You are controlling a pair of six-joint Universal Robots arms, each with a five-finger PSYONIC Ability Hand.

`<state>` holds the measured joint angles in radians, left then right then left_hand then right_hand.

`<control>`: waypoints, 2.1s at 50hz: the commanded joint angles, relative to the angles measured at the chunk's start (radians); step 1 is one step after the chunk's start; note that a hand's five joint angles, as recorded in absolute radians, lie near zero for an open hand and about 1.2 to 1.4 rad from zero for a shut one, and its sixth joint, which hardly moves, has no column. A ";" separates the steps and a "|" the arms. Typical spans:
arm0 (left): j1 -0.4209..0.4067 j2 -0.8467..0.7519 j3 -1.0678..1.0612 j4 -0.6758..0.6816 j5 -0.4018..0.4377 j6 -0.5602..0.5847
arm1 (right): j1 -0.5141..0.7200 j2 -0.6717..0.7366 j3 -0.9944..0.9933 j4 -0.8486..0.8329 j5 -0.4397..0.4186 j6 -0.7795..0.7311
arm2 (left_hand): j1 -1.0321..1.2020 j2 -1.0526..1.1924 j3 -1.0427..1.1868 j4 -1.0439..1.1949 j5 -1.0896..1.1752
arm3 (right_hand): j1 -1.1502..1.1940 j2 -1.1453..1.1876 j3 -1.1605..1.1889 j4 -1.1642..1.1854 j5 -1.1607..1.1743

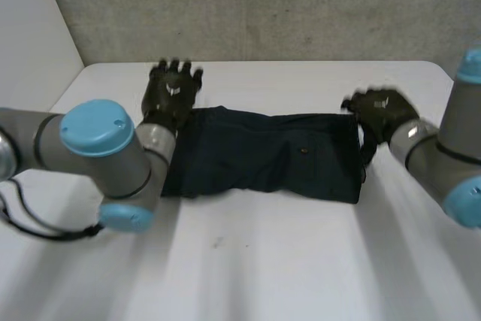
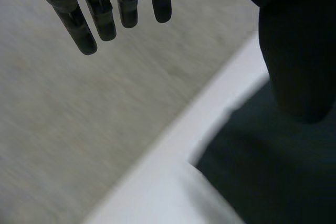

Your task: Fold the shorts.

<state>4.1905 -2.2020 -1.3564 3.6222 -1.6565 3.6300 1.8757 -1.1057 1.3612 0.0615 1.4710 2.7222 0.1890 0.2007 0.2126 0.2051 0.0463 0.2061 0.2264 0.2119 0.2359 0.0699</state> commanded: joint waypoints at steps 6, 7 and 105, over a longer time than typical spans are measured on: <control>0.049 0.009 -0.082 -0.269 0.021 -0.059 | -0.021 0.000 0.246 -0.152 -0.113 0.116 | 0.241 0.230 0.218 0.225 0.210 | 0.222 0.202 0.216 0.192 0.184; 0.054 -0.005 -0.076 -0.267 0.021 -0.057 | -0.020 0.015 0.249 -0.173 -0.112 0.117 | 0.262 0.250 0.238 0.246 0.230 | 0.248 0.228 0.243 0.219 0.210; -0.176 0.096 0.230 -0.257 -0.020 -0.294 | 0.043 -0.097 -0.154 0.066 -0.204 0.370 | 0.019 0.007 -0.005 0.003 -0.013 | -0.032 -0.052 -0.037 -0.061 -0.070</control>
<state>4.0899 -2.0047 -1.1871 3.3697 -1.6822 3.3333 1.9815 -1.2013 1.2040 0.1206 1.1359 3.0614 0.2190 0.2023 0.2181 0.2081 0.0479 0.2053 0.2255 0.2103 0.2354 0.0712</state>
